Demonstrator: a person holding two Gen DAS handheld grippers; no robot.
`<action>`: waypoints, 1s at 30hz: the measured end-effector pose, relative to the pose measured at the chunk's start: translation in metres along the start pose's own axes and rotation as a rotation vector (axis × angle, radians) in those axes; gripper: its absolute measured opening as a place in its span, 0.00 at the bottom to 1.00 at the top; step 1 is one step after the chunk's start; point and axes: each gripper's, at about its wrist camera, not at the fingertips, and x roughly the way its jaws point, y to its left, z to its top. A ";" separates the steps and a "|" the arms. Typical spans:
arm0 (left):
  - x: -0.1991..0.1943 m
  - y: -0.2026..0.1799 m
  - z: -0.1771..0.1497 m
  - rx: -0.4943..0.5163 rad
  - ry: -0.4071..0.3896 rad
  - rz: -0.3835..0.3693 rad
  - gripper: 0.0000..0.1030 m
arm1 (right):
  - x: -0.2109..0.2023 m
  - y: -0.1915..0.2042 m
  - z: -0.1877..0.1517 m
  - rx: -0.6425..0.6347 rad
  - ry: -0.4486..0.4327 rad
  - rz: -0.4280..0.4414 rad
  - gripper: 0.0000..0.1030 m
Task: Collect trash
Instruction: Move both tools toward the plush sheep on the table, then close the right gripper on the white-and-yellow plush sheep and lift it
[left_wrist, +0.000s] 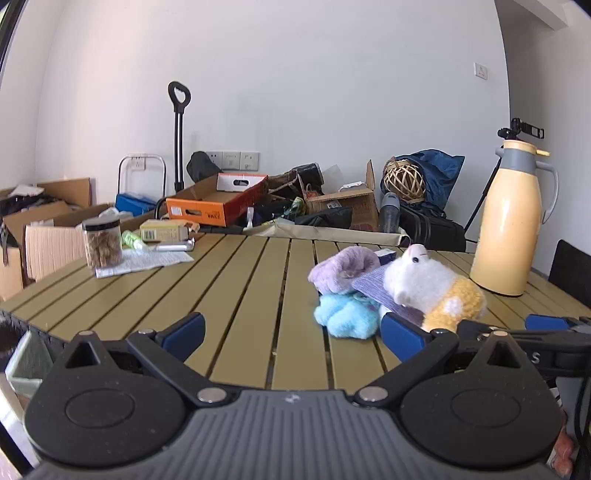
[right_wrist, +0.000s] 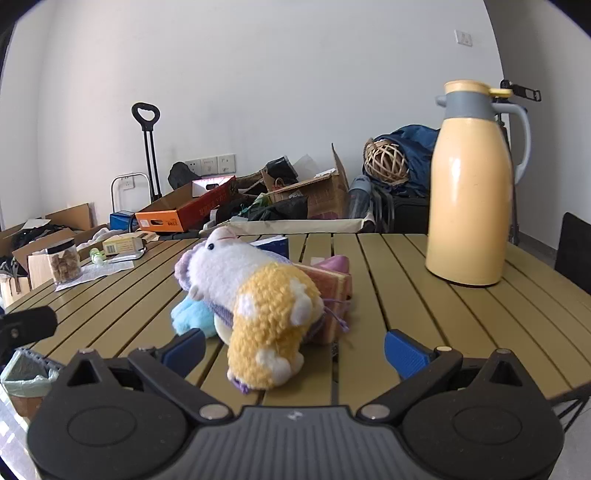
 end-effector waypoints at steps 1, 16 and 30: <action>0.003 0.000 -0.001 0.003 -0.007 0.006 1.00 | 0.007 0.001 0.001 0.002 0.001 -0.002 1.00; 0.044 0.016 -0.003 -0.056 0.034 0.037 1.00 | 0.077 0.023 0.000 0.049 0.055 -0.062 0.88; 0.044 0.014 -0.005 -0.059 0.039 0.042 1.00 | 0.072 0.010 -0.002 0.121 0.036 0.025 0.47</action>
